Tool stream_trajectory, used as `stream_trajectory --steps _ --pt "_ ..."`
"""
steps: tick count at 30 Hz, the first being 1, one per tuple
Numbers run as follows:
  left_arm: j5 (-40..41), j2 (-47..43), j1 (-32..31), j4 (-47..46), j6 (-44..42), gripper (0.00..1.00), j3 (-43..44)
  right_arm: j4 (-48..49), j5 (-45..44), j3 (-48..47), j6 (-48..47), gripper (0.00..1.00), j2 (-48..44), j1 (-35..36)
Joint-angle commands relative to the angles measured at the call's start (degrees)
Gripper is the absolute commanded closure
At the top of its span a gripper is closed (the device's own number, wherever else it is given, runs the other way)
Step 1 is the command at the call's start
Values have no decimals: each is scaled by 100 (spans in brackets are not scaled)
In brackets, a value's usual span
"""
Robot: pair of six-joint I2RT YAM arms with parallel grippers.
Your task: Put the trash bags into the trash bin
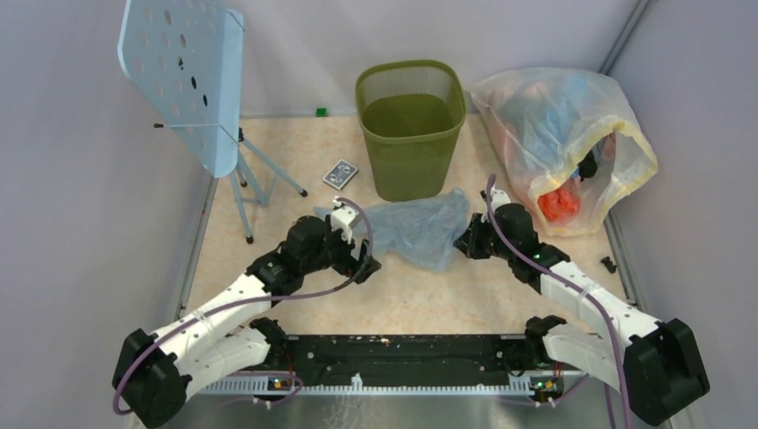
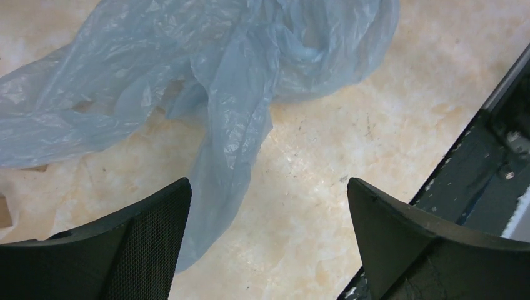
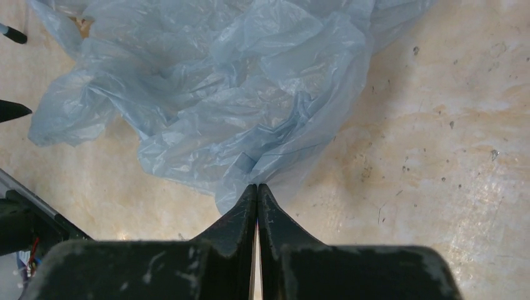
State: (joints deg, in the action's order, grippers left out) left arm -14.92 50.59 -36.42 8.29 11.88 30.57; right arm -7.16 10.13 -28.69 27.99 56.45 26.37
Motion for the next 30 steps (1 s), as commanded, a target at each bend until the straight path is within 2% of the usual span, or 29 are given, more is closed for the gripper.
stream_trajectory --steps 1,8,11,13,18,20,23,27,29,30 --pt "707 387 -293 103 -816 1 456 -53 -130 -411 -164 100 -156 -40" --pt "1034 1036 -299 138 -968 1 648 -163 -172 -503 -233 100 -165 -35" --pt "1105 1313 -295 123 -831 9 657 -250 -344 -554 -277 100 -177 -37" --pt "1245 1438 -296 123 -671 26 666 -362 -734 -603 -217 100 -198 -31" --pt "1739 1448 -286 25 38 84 511 -698 -1947 -683 -58 100 -493 -34" --pt "1968 1323 -279 -17 263 99 381 -895 -2495 -747 -38 100 -632 -48" --pt "1991 1091 -220 -46 573 100 171 -1247 -3095 -888 105 100 -800 -142" --pt "1533 955 -216 -296 700 100 -48 -1032 -2173 -805 -185 98 -1050 -167" --pt "1231 933 -216 -355 752 100 -107 -841 -1285 -721 -419 81 -1106 -163" --pt "1155 927 -216 -372 765 100 -118 -802 -923 -692 -452 69 -1098 -168"
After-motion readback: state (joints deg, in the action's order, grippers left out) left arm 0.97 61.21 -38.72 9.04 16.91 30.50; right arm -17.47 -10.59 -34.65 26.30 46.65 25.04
